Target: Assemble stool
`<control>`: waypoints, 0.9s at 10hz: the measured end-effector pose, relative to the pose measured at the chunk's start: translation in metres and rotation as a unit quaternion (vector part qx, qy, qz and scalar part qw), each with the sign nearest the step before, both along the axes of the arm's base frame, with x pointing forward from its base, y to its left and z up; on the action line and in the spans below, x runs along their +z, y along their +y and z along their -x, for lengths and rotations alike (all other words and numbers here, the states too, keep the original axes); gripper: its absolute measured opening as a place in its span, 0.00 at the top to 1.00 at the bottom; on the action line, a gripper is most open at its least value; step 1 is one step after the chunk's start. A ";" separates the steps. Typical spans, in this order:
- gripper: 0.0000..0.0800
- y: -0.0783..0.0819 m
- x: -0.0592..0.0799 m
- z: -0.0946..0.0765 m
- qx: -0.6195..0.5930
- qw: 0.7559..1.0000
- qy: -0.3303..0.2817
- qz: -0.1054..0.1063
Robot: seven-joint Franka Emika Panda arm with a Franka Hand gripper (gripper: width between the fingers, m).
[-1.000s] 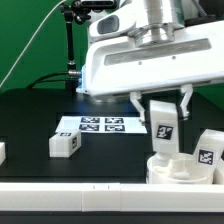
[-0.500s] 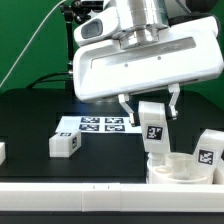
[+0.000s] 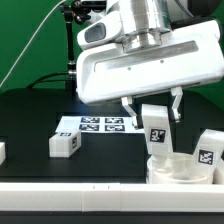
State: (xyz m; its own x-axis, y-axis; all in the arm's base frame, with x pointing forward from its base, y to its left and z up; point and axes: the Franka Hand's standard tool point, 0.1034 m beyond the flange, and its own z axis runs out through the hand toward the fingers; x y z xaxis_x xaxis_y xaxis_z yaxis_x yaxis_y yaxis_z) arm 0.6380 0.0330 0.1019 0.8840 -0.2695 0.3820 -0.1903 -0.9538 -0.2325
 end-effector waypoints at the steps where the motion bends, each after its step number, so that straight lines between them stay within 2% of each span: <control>1: 0.59 0.002 -0.001 0.000 0.002 1.000 0.001 0.000; 9: 0.59 0.006 -0.011 0.005 0.005 1.000 0.009 -0.001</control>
Offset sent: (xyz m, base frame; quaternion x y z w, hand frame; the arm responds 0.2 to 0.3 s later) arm -0.0009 0.0007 -0.0062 -0.0022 0.0048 0.0000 1.0000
